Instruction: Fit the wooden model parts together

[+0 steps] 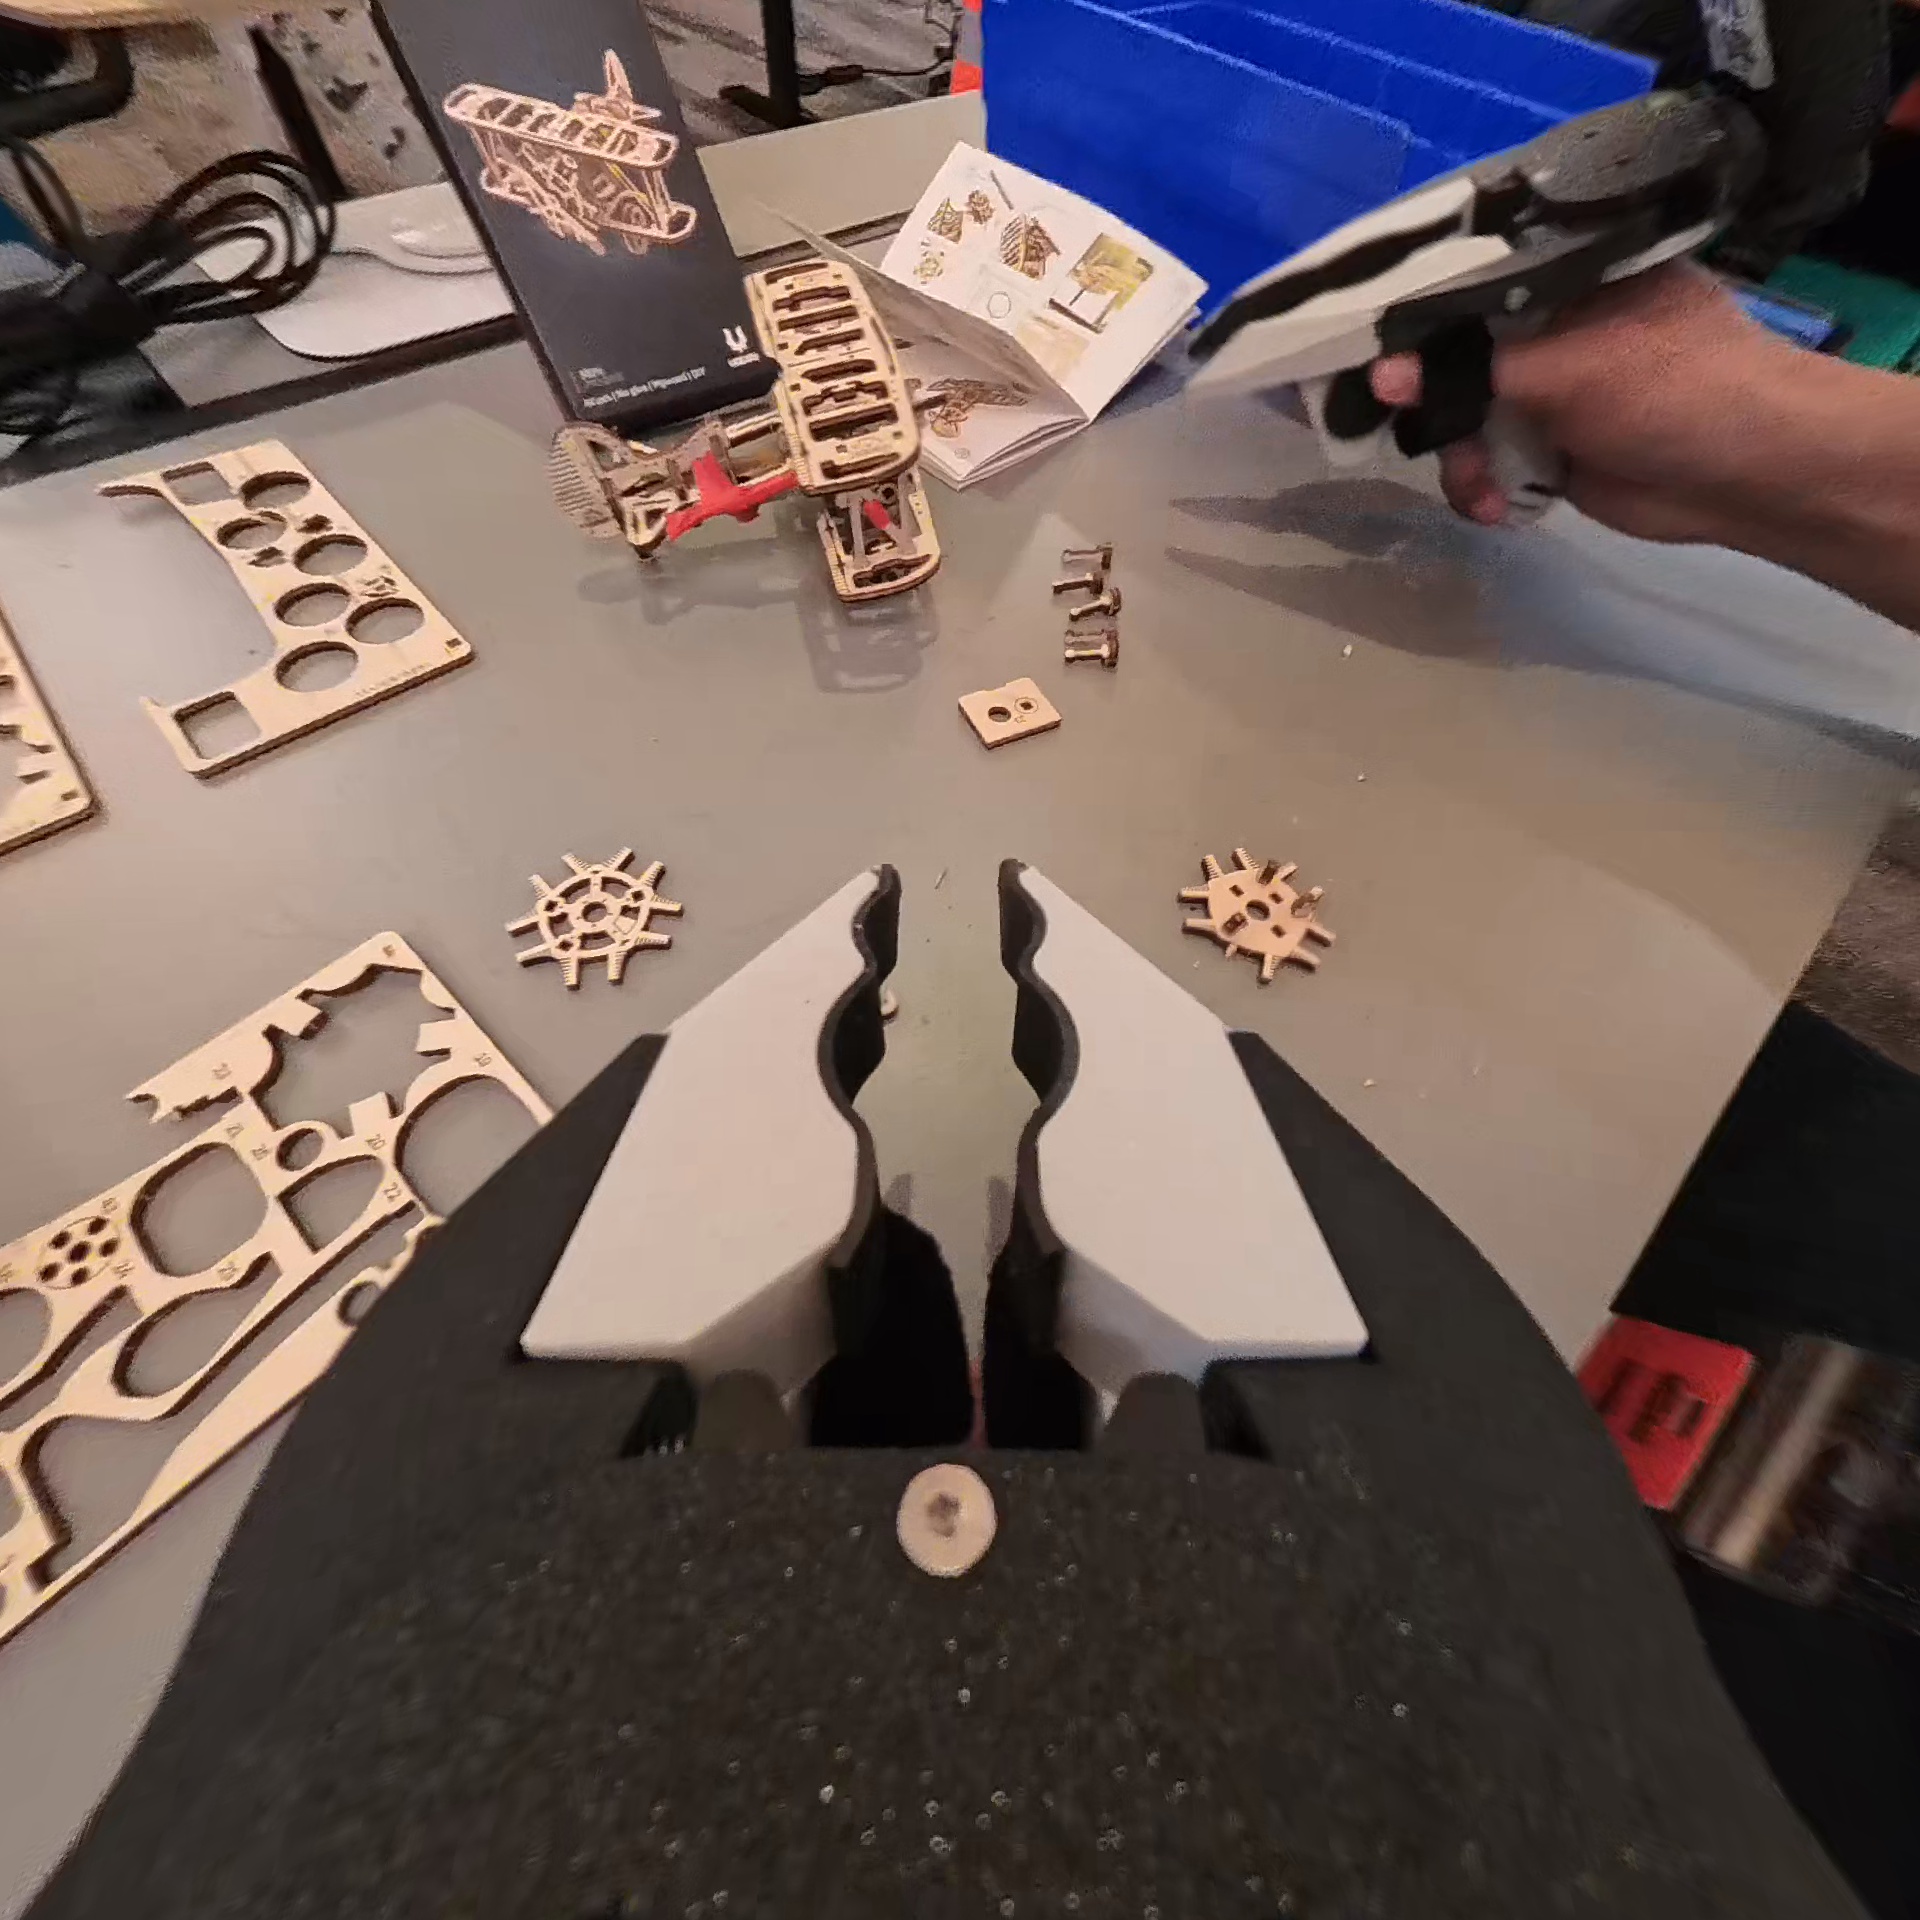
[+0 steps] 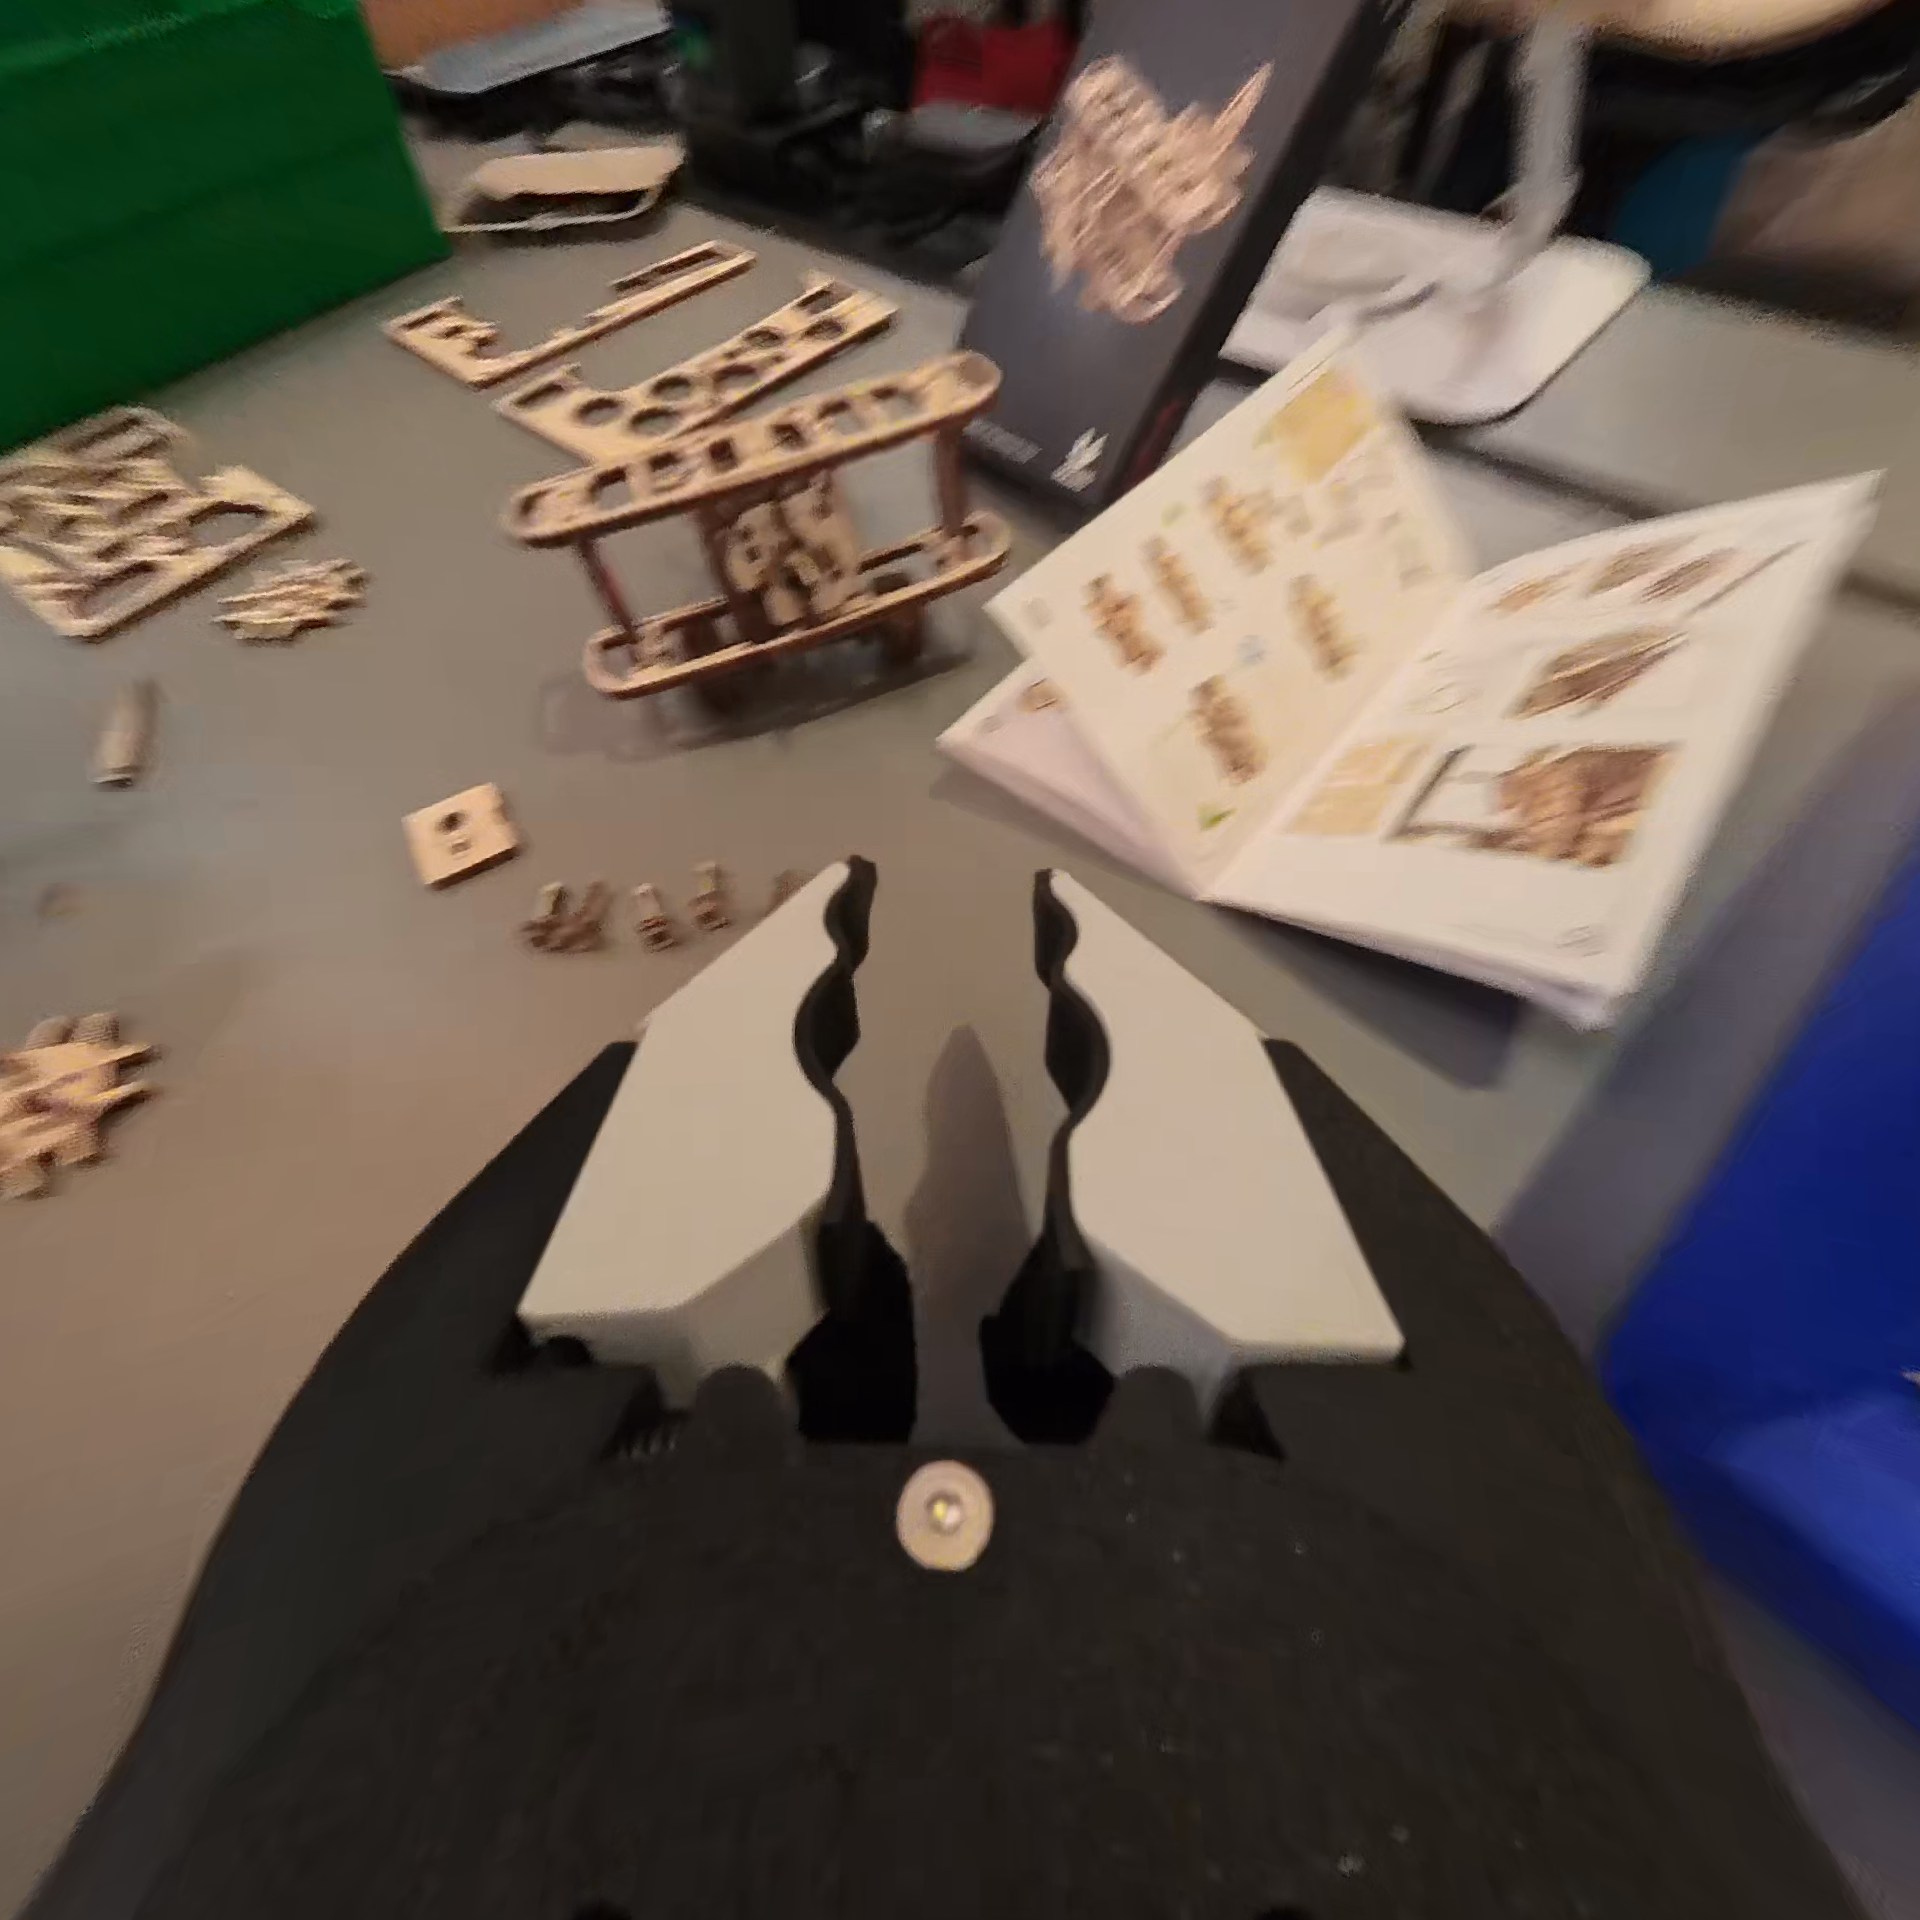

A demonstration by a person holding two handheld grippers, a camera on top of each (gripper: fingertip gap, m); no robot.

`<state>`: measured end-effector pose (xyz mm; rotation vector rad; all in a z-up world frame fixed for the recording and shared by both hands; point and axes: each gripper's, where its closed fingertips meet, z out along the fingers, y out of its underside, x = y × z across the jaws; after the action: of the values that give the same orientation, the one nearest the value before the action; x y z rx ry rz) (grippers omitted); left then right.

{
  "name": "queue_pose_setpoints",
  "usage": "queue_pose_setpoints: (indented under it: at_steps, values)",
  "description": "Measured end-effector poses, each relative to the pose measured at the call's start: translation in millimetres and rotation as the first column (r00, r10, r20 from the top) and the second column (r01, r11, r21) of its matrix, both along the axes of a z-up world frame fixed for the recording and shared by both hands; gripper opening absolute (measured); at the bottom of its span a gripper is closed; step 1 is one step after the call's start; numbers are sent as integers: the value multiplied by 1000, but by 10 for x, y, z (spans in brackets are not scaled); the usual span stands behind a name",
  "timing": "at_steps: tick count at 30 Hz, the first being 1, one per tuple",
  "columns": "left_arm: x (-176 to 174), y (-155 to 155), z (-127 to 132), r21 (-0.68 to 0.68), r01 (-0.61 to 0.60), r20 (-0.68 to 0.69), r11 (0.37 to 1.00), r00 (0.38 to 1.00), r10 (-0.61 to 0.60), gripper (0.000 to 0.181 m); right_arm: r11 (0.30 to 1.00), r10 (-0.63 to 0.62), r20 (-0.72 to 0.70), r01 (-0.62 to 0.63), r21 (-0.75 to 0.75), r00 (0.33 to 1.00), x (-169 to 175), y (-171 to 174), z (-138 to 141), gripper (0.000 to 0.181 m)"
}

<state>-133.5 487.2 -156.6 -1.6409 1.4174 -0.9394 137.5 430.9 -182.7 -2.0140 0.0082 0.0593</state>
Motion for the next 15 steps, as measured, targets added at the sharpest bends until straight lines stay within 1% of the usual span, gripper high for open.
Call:
queue_pose_setpoints:
  at_steps: [2, 3, 4, 5, 6, 7, 8, 9, 10, 12, 14, 15]
  values:
    - [23, -23, 3, -7, 19, 11, 1000, 1000, -19, 17, 994, -99, 116, 92, 59, 988, 196, 104, 180, 32]
    - [39, -38, 0, 9, 28, 15, 1000, 999, -28, 17, 983, -165, 119, 154, 96, 979, 285, 182, 267, 32]
    - [55, -44, -16, 45, 31, 11, 999, 999, -32, 15, 967, -231, 83, 220, 133, 969, 363, 276, 325, 34]
    - [54, -2, -53, 113, 13, -12, 994, 1000, -12, 12, 950, -270, 32, 261, 173, 962, 403, 388, 367, 40]
    - [33, 96, -99, 212, -31, -42, 977, 998, 41, 11, 944, -282, 13, 275, 183, 959, 429, 505, 346, 47]
    - [2, 193, -123, 309, -73, -55, 948, 994, 95, 10, 944, -304, 28, 298, 141, 952, 486, 598, 253, 52]
    - [-32, 266, -126, 376, -106, -53, 920, 989, 135, 8, 941, -331, 45, 325, 93, 943, 563, 666, 160, 54]
    - [-73, 323, -117, 408, -137, -43, 903, 985, 169, 8, 941, -335, 49, 332, 59, 941, 621, 718, 84, 54]
    - [-116, 366, -100, 407, -169, -28, 898, 980, 197, 8, 942, -336, 31, 335, 27, 942, 673, 754, 9, 54]
    - [-210, 435, -76, 353, -228, 7, 907, 970, 242, 8, 946, -316, -36, 312, -86, 948, 722, 800, -202, 56]
    - [-299, 527, -36, 300, -287, 59, 910, 957, 283, 8, 951, -276, -100, 257, -170, 956, 684, 831, -312, 58]
    - [-334, 577, 12, 286, -315, 99, 905, 949, 299, 8, 948, -263, -100, 238, -211, 960, 663, 829, -377, 57]
